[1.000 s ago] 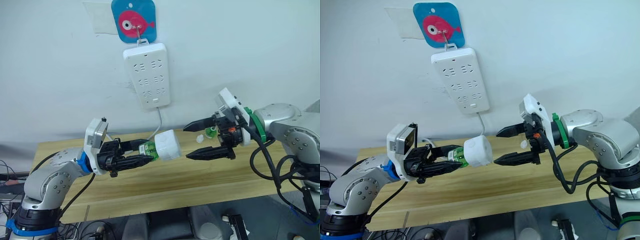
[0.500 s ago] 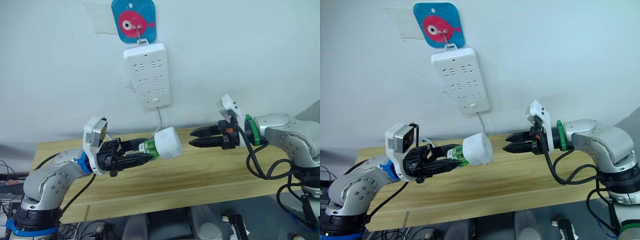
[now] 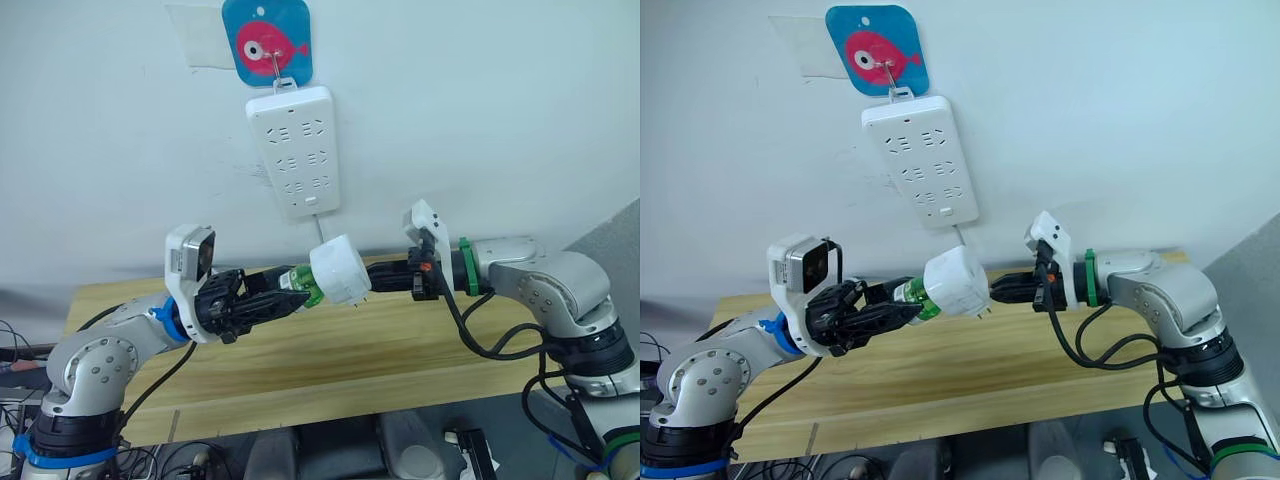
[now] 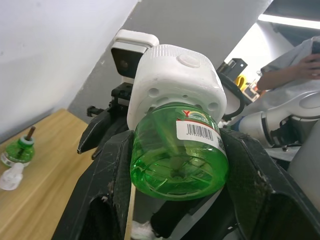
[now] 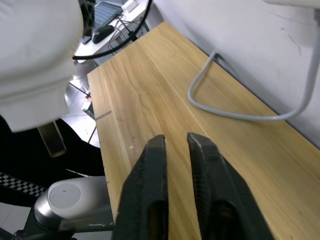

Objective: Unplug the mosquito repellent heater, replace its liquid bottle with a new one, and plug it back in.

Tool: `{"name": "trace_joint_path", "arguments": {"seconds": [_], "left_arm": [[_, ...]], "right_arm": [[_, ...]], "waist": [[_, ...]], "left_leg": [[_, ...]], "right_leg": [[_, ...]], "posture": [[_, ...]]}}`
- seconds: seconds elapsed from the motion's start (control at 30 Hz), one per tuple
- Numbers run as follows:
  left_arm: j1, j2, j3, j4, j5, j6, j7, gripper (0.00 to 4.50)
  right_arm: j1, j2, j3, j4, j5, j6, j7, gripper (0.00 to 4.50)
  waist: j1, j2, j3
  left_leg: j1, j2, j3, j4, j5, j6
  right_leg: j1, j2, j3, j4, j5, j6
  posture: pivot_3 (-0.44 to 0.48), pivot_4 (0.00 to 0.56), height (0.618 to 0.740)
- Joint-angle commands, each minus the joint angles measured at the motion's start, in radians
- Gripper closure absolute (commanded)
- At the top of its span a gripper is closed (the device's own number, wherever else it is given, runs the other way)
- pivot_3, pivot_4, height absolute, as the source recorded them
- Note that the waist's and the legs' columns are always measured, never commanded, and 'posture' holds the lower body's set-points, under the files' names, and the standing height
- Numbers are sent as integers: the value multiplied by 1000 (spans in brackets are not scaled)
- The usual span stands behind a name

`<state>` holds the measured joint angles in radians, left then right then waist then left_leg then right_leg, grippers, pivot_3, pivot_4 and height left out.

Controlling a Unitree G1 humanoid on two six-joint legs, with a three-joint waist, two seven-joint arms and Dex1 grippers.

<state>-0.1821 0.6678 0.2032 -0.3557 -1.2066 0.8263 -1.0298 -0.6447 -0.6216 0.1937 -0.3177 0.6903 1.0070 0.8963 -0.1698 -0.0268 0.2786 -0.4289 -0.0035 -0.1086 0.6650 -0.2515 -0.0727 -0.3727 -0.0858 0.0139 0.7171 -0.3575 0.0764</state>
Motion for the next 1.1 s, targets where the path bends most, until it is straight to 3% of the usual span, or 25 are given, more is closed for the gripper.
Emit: {"name": "trace_joint_path", "arguments": {"seconds": [0.03,1.1], "left_arm": [[-11,-8,13,-28,-28,3,6,2224],[-3,-56,-40,3,115,-39,42,2224]], "right_arm": [[-24,-1,-32,-76,36,16,-2,4477],[-57,-50,-80,-252,159,136,-6,4477]], "waist": [[0,0,0],[0,0,0]], "left_leg": [[0,0,0,0,0,0],[0,0,0,0,-2,3]], "right_leg": [[0,0,0,0,0,0],[0,0,0,0,0,0]], "posture": [[-237,240,740],[-259,253,740]]}}
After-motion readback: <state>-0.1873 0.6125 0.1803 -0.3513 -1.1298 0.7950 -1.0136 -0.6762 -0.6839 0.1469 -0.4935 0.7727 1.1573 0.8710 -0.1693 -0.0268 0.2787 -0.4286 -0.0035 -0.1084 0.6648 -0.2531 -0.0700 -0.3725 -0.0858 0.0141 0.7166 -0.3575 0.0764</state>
